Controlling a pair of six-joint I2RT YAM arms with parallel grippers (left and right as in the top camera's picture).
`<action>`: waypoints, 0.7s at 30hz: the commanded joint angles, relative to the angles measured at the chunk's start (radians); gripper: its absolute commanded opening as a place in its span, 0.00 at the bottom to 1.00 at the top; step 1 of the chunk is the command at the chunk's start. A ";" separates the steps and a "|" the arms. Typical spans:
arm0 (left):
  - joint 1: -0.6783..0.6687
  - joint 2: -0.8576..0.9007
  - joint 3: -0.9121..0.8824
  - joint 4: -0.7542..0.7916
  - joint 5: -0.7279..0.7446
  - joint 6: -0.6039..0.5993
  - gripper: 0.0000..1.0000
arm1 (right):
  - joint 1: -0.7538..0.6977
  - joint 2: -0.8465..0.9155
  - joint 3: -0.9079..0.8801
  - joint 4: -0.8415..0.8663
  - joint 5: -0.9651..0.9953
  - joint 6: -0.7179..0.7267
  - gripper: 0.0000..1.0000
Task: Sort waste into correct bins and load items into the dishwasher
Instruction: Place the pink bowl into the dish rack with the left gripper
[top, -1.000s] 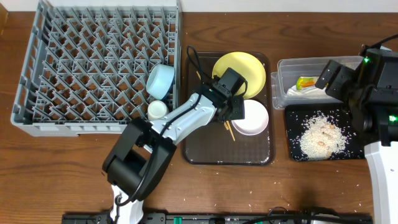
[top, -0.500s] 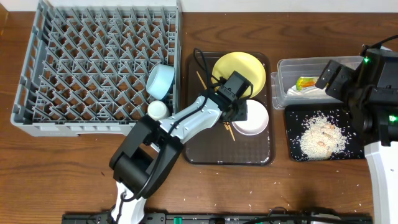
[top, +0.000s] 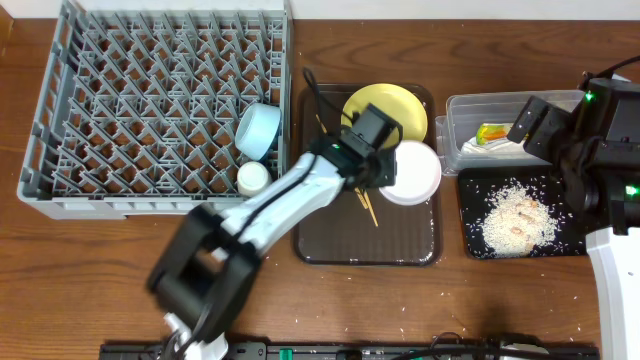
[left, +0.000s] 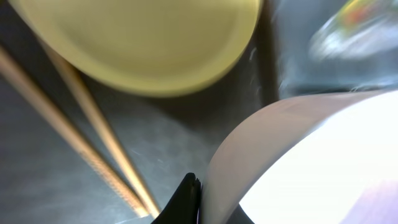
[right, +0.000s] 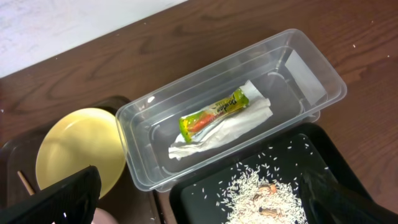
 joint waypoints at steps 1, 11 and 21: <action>0.077 -0.208 0.006 -0.012 -0.282 0.138 0.07 | -0.004 -0.001 0.014 -0.001 0.017 0.010 0.99; 0.344 -0.203 0.006 0.522 -1.110 0.593 0.07 | -0.004 -0.001 0.014 -0.001 0.017 0.010 0.99; 0.396 0.136 0.006 1.205 -1.255 1.206 0.07 | -0.004 -0.001 0.014 -0.001 0.017 0.010 0.99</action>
